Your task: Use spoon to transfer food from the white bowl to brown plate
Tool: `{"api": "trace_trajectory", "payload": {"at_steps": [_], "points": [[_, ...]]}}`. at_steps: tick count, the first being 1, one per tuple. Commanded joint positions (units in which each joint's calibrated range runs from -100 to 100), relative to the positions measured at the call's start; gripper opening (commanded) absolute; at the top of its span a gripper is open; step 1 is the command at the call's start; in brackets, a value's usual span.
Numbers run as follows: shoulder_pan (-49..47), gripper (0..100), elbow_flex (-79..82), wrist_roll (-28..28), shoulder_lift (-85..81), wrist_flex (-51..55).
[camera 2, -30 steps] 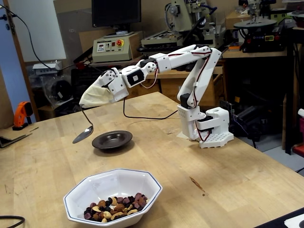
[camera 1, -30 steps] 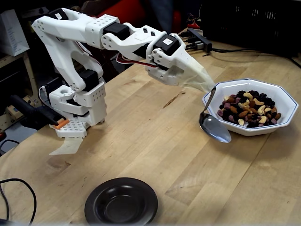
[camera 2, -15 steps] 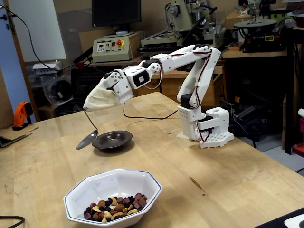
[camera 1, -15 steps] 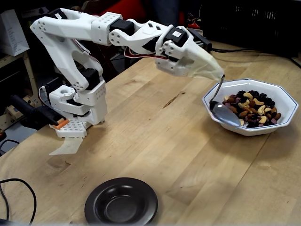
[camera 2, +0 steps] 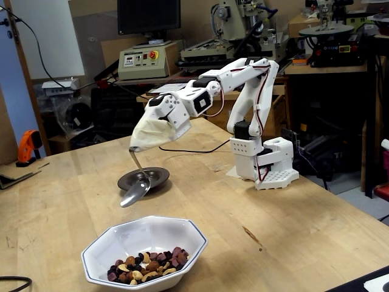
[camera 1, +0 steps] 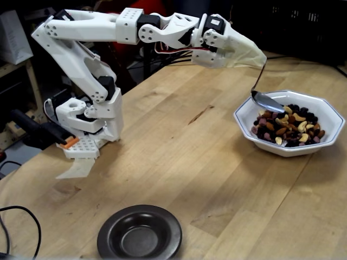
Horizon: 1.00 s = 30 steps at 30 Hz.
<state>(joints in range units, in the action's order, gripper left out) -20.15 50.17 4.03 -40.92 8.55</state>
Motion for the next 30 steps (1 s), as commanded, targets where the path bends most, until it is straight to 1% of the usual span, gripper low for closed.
{"api": "trace_trajectory", "payload": {"at_steps": [1,12,30], "points": [[-2.8,4,-3.7,0.1,-0.6,-0.8],[-6.0,4,-3.6,0.0,-0.9,-0.7],[-6.7,4,-3.7,0.0,-0.7,-1.4]]}}
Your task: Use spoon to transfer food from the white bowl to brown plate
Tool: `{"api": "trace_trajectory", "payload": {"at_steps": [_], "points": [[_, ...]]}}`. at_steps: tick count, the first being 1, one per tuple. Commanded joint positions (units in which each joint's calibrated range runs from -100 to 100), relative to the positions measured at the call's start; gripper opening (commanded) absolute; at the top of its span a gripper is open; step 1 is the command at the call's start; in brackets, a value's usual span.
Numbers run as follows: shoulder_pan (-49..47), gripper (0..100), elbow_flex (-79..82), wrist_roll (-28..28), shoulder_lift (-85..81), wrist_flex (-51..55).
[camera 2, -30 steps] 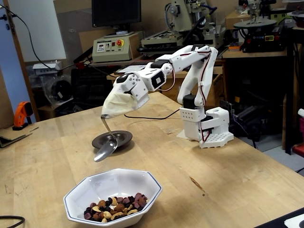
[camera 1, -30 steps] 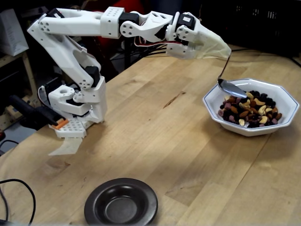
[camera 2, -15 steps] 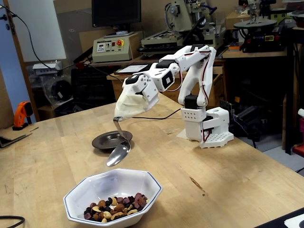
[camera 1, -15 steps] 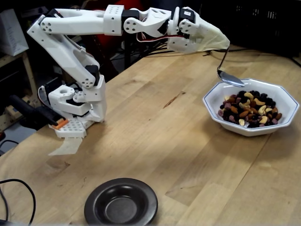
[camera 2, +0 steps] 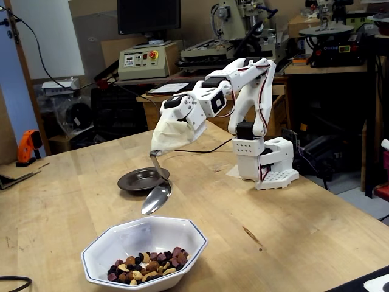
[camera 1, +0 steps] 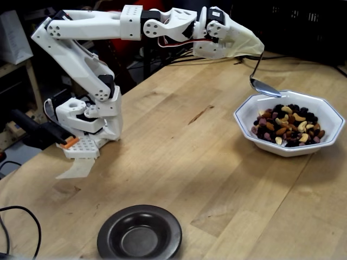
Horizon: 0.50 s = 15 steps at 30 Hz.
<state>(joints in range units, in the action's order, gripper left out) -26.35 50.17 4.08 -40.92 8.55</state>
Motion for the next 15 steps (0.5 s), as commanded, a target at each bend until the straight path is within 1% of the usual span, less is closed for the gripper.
{"api": "trace_trajectory", "payload": {"at_steps": [1,15], "points": [[-0.5,4,-3.7,0.0,-0.9,-1.4],[-0.1,4,-3.7,0.0,-1.1,-1.4]]}}
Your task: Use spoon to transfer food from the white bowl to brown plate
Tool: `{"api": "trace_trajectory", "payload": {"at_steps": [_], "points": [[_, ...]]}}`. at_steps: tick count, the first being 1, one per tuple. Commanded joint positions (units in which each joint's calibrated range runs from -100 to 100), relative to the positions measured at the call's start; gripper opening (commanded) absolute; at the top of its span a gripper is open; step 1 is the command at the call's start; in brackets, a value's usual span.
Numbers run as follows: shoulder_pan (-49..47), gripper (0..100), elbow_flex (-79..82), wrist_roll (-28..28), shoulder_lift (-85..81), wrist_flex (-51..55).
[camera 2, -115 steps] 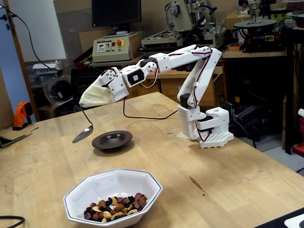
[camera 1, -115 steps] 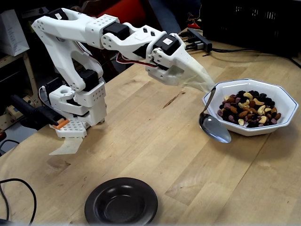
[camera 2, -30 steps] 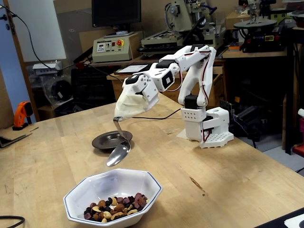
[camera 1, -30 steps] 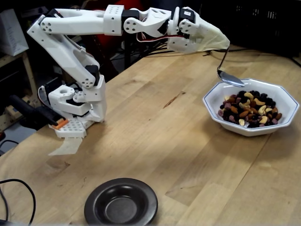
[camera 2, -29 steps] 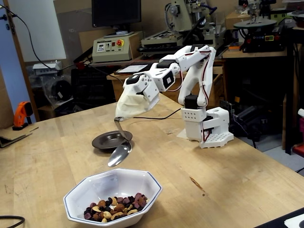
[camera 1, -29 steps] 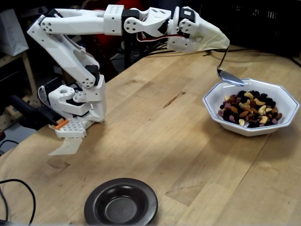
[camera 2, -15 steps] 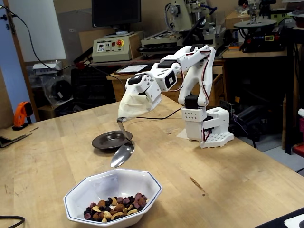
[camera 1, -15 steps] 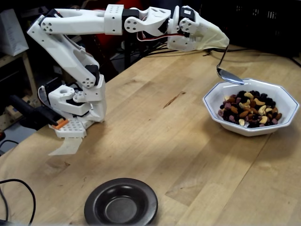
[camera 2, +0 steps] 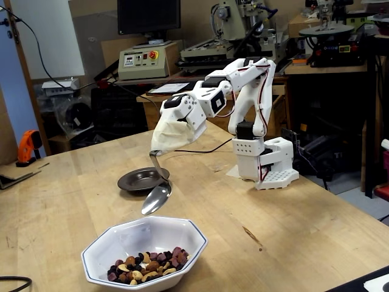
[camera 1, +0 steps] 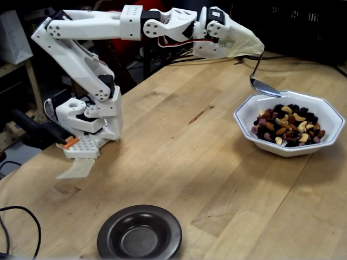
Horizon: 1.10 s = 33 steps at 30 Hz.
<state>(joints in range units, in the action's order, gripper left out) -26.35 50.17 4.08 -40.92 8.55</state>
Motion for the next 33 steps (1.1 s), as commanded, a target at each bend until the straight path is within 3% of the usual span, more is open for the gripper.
{"api": "trace_trajectory", "payload": {"at_steps": [1,9,17,33], "points": [[-0.2,4,-3.7,0.0,-0.9,-1.4],[-0.4,4,-3.6,-0.9,-0.7,-1.4],[-0.5,4,-3.6,-8.9,-0.5,-1.4],[-0.2,4,-3.6,-18.0,5.5,-2.2]]}}
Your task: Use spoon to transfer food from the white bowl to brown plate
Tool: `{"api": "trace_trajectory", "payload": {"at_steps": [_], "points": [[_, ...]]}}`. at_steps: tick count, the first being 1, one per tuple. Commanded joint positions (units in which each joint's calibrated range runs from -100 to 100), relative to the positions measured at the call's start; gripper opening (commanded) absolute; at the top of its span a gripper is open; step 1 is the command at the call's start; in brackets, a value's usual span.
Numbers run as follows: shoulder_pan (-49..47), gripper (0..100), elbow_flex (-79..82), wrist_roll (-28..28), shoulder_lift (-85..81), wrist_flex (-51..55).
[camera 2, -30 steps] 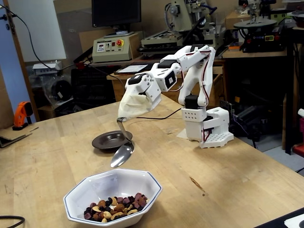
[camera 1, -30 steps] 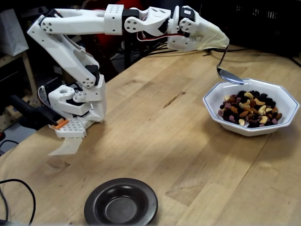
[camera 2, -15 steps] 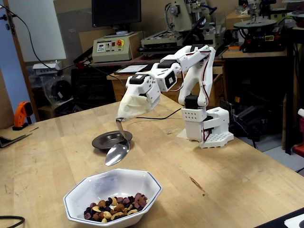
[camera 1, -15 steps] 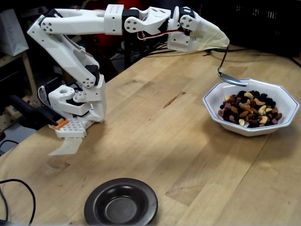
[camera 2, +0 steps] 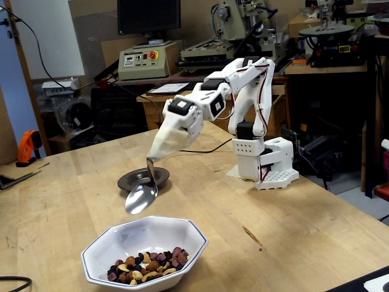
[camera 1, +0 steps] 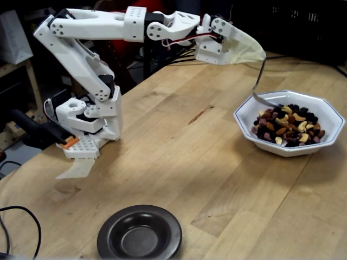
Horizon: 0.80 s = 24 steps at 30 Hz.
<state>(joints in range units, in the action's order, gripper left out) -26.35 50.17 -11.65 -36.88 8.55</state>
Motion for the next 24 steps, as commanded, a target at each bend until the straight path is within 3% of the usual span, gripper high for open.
{"api": "trace_trajectory", "payload": {"at_steps": [1,11,24], "points": [[-0.4,4,-3.7,-2.8,2.2,-3.3],[-0.4,4,-3.5,-4.0,4.1,-16.8],[-0.5,4,-3.7,-4.1,15.7,-18.3]]}}
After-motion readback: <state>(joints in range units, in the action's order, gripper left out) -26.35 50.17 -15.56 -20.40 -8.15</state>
